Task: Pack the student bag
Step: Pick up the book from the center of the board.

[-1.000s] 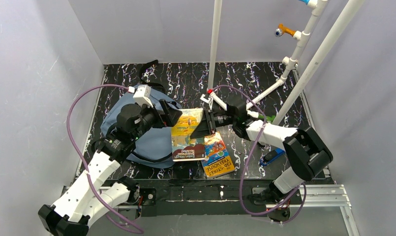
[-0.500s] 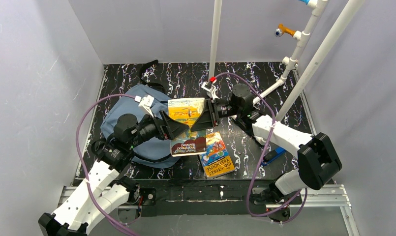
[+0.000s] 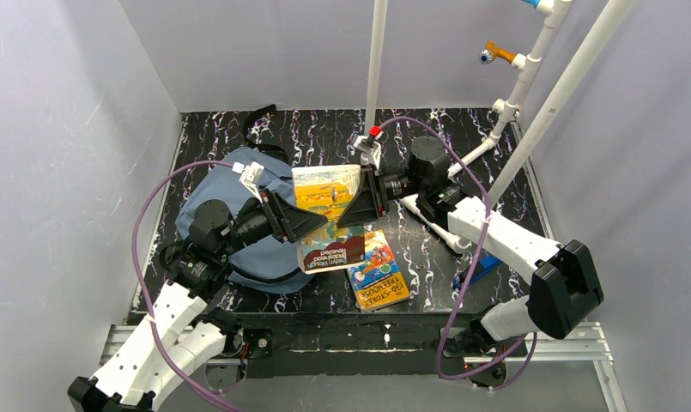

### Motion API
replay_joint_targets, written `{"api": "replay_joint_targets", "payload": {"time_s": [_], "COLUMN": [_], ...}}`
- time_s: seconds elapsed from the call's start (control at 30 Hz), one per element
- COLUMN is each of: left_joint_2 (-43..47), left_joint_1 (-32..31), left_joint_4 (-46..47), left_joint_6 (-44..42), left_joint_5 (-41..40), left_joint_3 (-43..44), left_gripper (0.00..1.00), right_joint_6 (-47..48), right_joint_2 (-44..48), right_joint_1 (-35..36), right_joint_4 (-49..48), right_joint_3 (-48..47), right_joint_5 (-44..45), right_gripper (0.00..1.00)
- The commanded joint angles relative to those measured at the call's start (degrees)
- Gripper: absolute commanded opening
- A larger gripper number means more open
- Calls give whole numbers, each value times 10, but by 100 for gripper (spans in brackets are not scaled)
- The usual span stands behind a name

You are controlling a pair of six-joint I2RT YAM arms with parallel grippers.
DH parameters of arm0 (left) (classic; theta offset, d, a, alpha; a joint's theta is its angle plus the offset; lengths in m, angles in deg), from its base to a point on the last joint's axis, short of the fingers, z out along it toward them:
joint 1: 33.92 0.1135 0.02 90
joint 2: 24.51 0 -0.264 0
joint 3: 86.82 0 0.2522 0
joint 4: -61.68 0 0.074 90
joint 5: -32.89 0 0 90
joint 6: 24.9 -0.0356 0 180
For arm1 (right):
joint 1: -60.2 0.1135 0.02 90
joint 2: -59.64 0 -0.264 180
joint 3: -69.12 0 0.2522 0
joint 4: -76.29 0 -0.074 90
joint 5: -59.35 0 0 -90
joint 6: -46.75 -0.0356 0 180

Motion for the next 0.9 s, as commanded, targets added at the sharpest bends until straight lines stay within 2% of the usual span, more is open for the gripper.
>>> {"api": "replay_joint_targets", "payload": {"time_s": [0.0, 0.17, 0.27, 0.33, 0.43, 0.6, 0.67, 0.73, 0.77, 0.8, 0.87], "left_joint_2": [17, 23, 24, 26, 27, 13, 15, 21, 24, 26, 29], "left_joint_1": [7, 12, 12, 12, 12, 13, 13, 14, 14, 14, 14], "left_joint_4": [25, -8, -62, -89, -82, -40, -49, -68, -81, -93, -126], "left_joint_6": [4, -9, -31, -40, -34, -7, -13, -23, -27, -35, -42], "left_joint_5": [-9, -23, -54, -68, -69, -40, -44, -56, -63, -67, -80], "left_joint_3": [6, 19, 41, 50, 52, 45, 49, 52, 56, 59, 70], "left_gripper": [60, 60, 66, 65, 63, 49, 42, 32, 31, 38, 58], "right_joint_6": [34, 108, 115, 125, 138, 142, 160, 171, 173, 173, 172], "right_joint_2": [15, 5, 1, -2, -7, -18, -22, -23, -23, -22, -20], "right_joint_1": [1, -3, -3, -3, -3, -3, -4, -4, -4, -6, -8], "right_joint_4": [22, 117, 127, 139, 156, 164, 190, 201, 203, 204, 202], "right_joint_3": [-38, -66, -67, -68, -72, -78, -86, -89, -89, -89, -90], "right_joint_5": [-23, -24, -25, -20, -16, -13, -12, -8, -8, -6, -6], "right_gripper": [1, 1, 1, 1, 1, 1, 1, 1, 1, 1, 1]}}
